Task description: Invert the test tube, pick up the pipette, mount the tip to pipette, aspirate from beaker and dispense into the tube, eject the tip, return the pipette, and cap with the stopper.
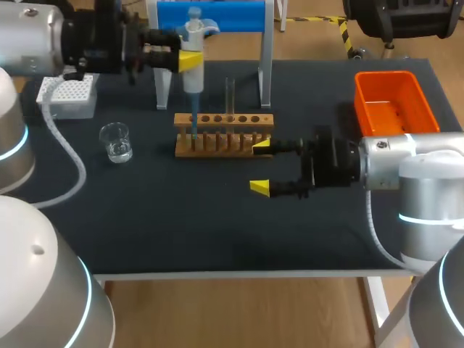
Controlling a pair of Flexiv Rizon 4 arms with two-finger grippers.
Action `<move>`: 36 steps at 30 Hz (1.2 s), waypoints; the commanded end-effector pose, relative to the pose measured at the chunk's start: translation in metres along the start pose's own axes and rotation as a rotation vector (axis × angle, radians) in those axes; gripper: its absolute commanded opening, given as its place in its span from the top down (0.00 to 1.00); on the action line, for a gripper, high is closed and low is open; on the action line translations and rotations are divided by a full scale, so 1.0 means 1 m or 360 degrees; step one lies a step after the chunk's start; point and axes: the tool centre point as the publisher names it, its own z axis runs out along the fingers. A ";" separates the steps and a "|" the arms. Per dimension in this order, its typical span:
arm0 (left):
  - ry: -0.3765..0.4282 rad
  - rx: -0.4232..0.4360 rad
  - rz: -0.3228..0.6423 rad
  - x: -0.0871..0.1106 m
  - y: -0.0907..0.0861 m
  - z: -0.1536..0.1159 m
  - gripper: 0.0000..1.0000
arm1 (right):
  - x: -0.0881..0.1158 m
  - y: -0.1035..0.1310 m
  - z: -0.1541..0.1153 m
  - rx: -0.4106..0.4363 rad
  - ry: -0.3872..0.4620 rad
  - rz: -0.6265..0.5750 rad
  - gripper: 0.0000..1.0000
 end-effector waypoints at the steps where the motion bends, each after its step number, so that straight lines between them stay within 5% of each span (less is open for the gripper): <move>1: -0.0017 0.0008 0.0009 -0.005 0.005 -0.028 1.00 | 0.001 0.000 -0.002 0.0000 0.0002 -0.0001 0.00; 21: -0.0105 0.0007 0.0055 -0.076 0.045 -0.088 1.00 | 0.001 0.000 -0.002 0.0000 0.0002 -0.0001 0.00; 36: -0.0203 -0.0011 0.0012 -0.088 0.085 -0.117 1.00 | 0.001 0.000 -0.002 0.0000 0.0002 -0.0001 0.00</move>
